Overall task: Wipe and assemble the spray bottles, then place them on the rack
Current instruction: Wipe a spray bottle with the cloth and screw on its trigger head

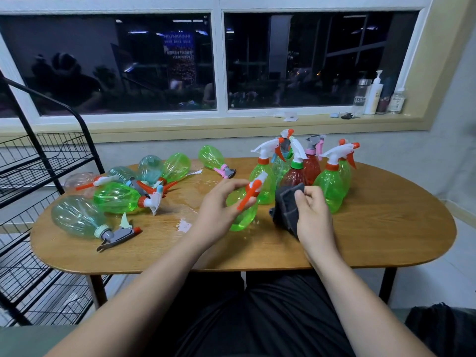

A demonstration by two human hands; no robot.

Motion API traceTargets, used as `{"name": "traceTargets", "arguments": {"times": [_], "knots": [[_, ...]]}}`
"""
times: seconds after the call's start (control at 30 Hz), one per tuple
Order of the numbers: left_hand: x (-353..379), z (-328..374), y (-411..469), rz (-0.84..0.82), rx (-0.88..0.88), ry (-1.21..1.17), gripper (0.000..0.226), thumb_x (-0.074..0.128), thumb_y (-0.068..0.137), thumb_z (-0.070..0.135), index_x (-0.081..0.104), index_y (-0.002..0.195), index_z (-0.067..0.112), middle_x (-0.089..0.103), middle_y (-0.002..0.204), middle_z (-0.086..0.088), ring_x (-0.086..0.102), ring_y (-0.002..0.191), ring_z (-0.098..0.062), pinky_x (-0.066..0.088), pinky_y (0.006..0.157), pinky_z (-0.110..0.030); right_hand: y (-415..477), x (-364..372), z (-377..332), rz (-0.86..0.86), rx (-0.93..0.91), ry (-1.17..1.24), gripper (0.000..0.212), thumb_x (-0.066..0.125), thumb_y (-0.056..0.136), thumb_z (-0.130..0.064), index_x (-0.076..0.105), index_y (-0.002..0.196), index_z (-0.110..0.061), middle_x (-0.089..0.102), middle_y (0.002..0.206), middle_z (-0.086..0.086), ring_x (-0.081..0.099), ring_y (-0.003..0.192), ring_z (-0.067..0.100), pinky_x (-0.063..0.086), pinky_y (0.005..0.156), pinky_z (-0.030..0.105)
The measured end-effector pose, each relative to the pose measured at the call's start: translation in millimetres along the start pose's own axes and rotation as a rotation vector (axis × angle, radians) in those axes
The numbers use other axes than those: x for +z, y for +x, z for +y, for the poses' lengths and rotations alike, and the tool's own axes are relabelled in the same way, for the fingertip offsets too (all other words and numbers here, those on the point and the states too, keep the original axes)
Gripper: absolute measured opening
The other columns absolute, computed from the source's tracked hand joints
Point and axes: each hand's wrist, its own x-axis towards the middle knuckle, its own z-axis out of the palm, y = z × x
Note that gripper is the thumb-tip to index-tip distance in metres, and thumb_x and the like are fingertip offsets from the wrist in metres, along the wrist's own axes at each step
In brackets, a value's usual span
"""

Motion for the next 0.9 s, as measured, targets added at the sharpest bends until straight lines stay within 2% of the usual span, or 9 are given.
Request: {"name": "traceTargets", "arguments": {"times": [0.07, 0.13, 0.23, 0.3, 0.37, 0.5, 0.63, 0.77, 0.9], "knots": [[5.0, 4.6, -0.3, 0.005, -0.069, -0.135, 0.019, 0.077, 0.097, 0.031, 0.074, 0.116, 0.032, 0.068, 0.110, 0.018, 0.063, 0.107, 0.000, 0.047, 0.097, -0.031, -0.9, 2.5, -12.5, -0.006, -0.004, 0.069, 0.014, 0.052, 0.105, -0.041, 0.061, 0.105, -0.030, 0.071, 0.086, -0.011, 0.063, 0.076, 0.014, 0.047, 0.072, 0.041], [10.2, 6.7, -1.8, 0.009, -0.107, -0.211, 0.016, 0.076, 0.099, 0.031, 0.075, 0.114, 0.031, 0.069, 0.108, 0.018, 0.063, 0.104, -0.002, 0.049, 0.096, -0.032, -0.2, 6.1, -23.2, -0.059, -0.015, 0.140, 0.018, 0.053, 0.107, -0.034, 0.067, 0.113, -0.024, 0.077, 0.103, 0.002, 0.071, 0.097, 0.019, 0.054, 0.085, 0.046], [18.8, 8.0, -5.3, 0.018, -0.189, -0.357, 0.022, 0.076, 0.099, 0.026, 0.075, 0.119, 0.033, 0.077, 0.117, 0.012, 0.070, 0.114, -0.009, 0.053, 0.106, -0.036, 0.0, 12.0, -36.6, -0.182, -0.065, 0.175, 0.031, 0.053, 0.105, -0.031, 0.065, 0.107, -0.003, 0.065, 0.103, 0.029, 0.059, 0.088, 0.020, 0.049, 0.081, 0.046], [23.6, 7.7, -6.3, 0.050, -0.200, -0.380, 0.023, 0.076, 0.099, 0.025, 0.074, 0.121, 0.027, 0.078, 0.118, 0.004, 0.071, 0.118, -0.018, 0.054, 0.109, -0.043, -3.2, 17.6, -42.5, -0.230, -0.077, 0.142, 0.036, 0.052, 0.103, -0.035, 0.064, 0.102, -0.001, 0.061, 0.098, 0.032, 0.052, 0.082, 0.018, 0.042, 0.074, 0.040], [25.8, 5.7, -5.8, 0.074, -0.205, -0.381, 0.021, 0.077, 0.098, 0.025, 0.074, 0.119, 0.026, 0.079, 0.115, 0.003, 0.072, 0.115, -0.018, 0.052, 0.109, -0.051, -5.6, 23.0, -44.1, -0.246, -0.072, 0.089, 0.044, 0.049, 0.100, -0.041, 0.059, 0.102, 0.002, 0.058, 0.096, 0.035, 0.048, 0.079, 0.018, 0.039, 0.072, 0.039], [25.8, 2.9, -5.2, 0.069, -0.205, -0.344, 0.022, 0.078, 0.097, 0.032, 0.074, 0.117, 0.025, 0.077, 0.112, 0.001, 0.071, 0.109, -0.019, 0.052, 0.107, -0.056, -7.4, 26.1, -42.1, -0.255, -0.068, 0.050, 0.047, 0.047, 0.101, -0.046, 0.059, 0.103, -0.001, 0.060, 0.098, 0.033, 0.050, 0.079, 0.018, 0.040, 0.074, 0.040], [26.2, 5.0, -5.0, 0.067, -0.188, -0.323, 0.021, 0.078, 0.097, 0.028, 0.074, 0.117, 0.024, 0.077, 0.113, 0.002, 0.070, 0.108, -0.010, 0.055, 0.103, -0.044, -8.0, 25.2, -46.1, -0.196, 0.036, 0.300, 0.016, 0.054, 0.110, -0.019, 0.064, 0.122, -0.014, 0.078, 0.105, 0.008, 0.073, 0.098, 0.017, 0.059, 0.086, 0.034], [24.3, 5.3, -5.3, 0.057, -0.174, -0.290, 0.026, 0.079, 0.096, 0.037, 0.073, 0.119, 0.026, 0.078, 0.112, 0.002, 0.071, 0.111, -0.021, 0.053, 0.106, -0.053, -3.9, 29.3, -43.2, -0.097, 0.120, 0.410, 0.017, 0.056, 0.110, -0.013, 0.060, 0.125, -0.019, 0.073, 0.106, 0.001, 0.067, 0.084, 0.002, 0.053, 0.078, 0.023], [23.2, 7.2, -5.3, 0.047, -0.200, -0.291, 0.030, 0.081, 0.093, 0.040, 0.073, 0.122, 0.033, 0.078, 0.119, 0.009, 0.070, 0.120, -0.013, 0.053, 0.109, -0.051, 7.6, 25.3, -48.4, -0.023, 0.142, 0.495, 0.015, 0.057, 0.109, -0.018, 0.060, 0.124, -0.020, 0.071, 0.105, 0.002, 0.066, 0.086, 0.006, 0.052, 0.084, 0.030]]}}
